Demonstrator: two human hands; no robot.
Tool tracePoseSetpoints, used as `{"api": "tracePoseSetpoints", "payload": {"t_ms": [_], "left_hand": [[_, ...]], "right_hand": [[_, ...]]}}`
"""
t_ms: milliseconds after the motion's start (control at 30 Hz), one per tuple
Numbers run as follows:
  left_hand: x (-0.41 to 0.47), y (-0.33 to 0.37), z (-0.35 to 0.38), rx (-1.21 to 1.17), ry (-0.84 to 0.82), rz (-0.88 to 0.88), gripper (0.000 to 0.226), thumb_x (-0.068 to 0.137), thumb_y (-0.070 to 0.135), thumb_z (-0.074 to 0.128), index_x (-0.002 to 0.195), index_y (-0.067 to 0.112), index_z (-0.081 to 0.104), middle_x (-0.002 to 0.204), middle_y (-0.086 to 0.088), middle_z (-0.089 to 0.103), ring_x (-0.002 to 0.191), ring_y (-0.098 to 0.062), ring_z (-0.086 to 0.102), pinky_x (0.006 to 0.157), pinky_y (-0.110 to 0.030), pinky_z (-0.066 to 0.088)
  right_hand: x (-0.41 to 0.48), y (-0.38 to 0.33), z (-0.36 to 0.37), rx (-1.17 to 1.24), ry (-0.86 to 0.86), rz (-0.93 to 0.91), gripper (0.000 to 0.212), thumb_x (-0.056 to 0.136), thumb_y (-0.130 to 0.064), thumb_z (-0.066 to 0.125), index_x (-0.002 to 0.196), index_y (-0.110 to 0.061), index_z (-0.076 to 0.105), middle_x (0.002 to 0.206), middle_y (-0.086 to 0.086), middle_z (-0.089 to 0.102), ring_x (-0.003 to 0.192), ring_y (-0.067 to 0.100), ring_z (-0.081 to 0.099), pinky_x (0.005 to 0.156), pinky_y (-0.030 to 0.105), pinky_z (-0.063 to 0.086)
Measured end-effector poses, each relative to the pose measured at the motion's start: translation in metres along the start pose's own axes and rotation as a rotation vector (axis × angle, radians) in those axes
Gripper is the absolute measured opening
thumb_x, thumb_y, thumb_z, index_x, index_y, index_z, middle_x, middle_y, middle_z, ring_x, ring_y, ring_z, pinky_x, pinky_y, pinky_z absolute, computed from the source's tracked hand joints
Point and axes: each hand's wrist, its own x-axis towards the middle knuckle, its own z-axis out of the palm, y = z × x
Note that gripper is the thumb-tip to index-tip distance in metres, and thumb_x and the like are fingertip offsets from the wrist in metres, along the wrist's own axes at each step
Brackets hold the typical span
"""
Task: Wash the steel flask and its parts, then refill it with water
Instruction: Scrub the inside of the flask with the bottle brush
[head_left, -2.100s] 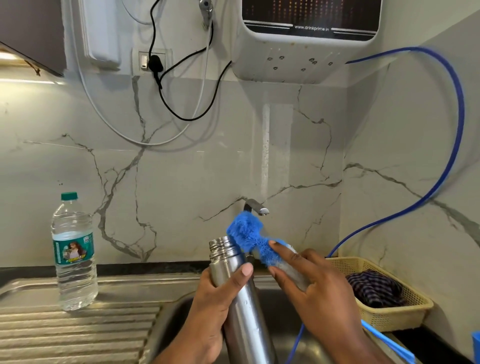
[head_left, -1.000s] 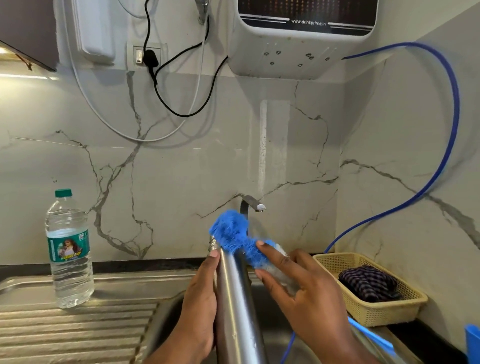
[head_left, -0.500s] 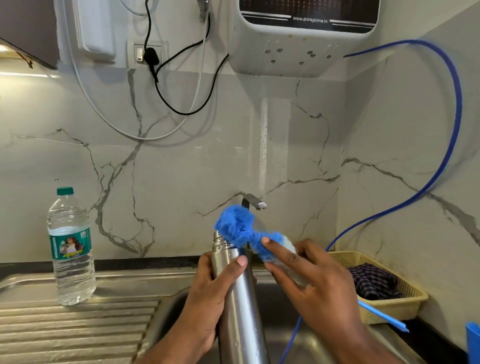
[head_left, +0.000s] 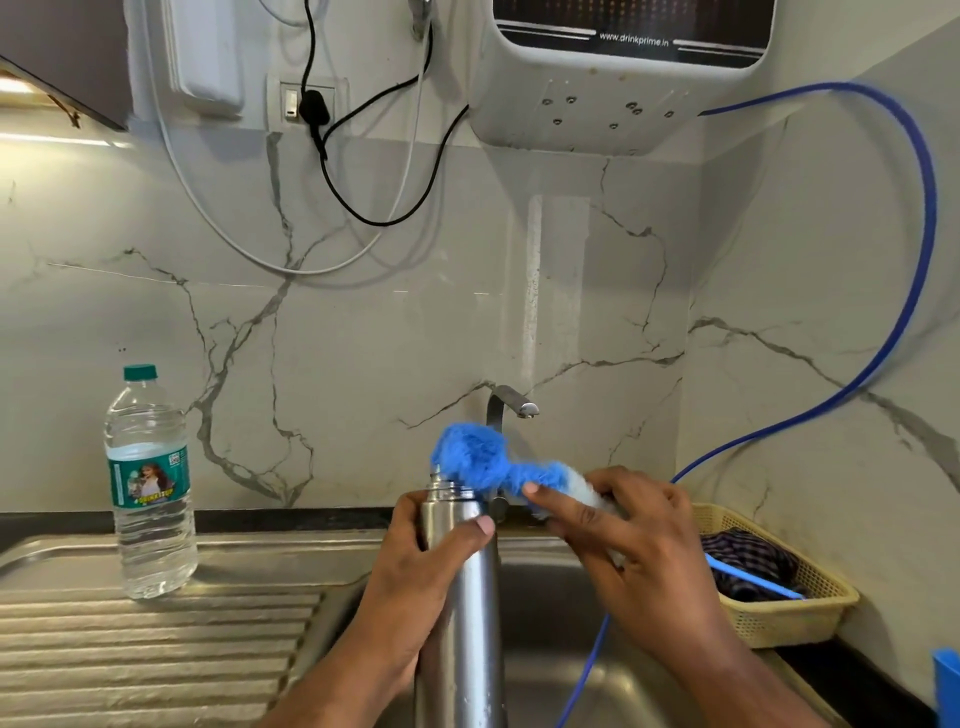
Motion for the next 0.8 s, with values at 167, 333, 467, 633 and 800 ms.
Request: {"api": "tracePoseSetpoints", "payload": {"t_ms": [167,333,467,633,800], "left_hand": [[0.001,0.005,-0.001,-0.015,-0.081,0.004,0.064,0.061,0.043,0.092,0.117,0.031,0.063,0.107,-0.01,0.076,0.098,-0.031,0.074,0.081,-0.044,0.062],[0.0,0.004,-0.004,-0.002,-0.081,-0.009,0.067,0.065,0.028,0.095,0.123,0.022,0.061,0.105,-0.007,0.077,0.093,-0.022,0.076,0.072,-0.027,0.059],[0.002,0.003,-0.009,0.02,-0.122,-0.005,0.07,0.06,0.039,0.094,0.121,0.026,0.061,0.109,-0.007,0.075,0.098,-0.023,0.074,0.074,-0.027,0.059],[-0.003,0.007,-0.004,0.046,-0.185,0.037,0.048,0.074,0.024,0.088,0.118,0.023,0.07,0.111,0.002,0.077,0.108,-0.014,0.072,0.088,-0.025,0.055],[0.003,0.008,-0.011,0.002,-0.159,0.001,0.038,0.074,0.037,0.078,0.111,0.03,0.074,0.107,-0.007,0.076,0.1,-0.023,0.072,0.085,-0.034,0.056]], "right_hand": [[0.002,-0.004,-0.001,0.045,0.014,-0.026,0.057,0.093,-0.028,0.072,0.14,-0.055,0.054,0.105,-0.008,0.06,0.093,0.011,0.056,0.081,0.045,0.041],[0.003,0.003,-0.002,0.034,-0.017,-0.066,0.055,0.094,-0.031,0.07,0.139,-0.057,0.053,0.106,-0.011,0.059,0.09,0.007,0.053,0.081,0.046,0.039],[0.002,0.007,-0.005,0.04,-0.021,-0.063,0.051,0.095,-0.034,0.068,0.139,-0.057,0.053,0.106,-0.009,0.06,0.09,0.01,0.055,0.082,0.048,0.039],[0.007,-0.007,-0.005,0.016,-0.067,-0.15,0.056,0.095,-0.028,0.071,0.138,-0.059,0.053,0.106,-0.009,0.06,0.09,0.012,0.056,0.083,0.046,0.036],[0.0,0.016,-0.011,-0.015,-0.022,-0.026,0.056,0.093,-0.031,0.068,0.136,-0.062,0.052,0.107,-0.011,0.058,0.095,0.007,0.052,0.086,0.051,0.037]]}}
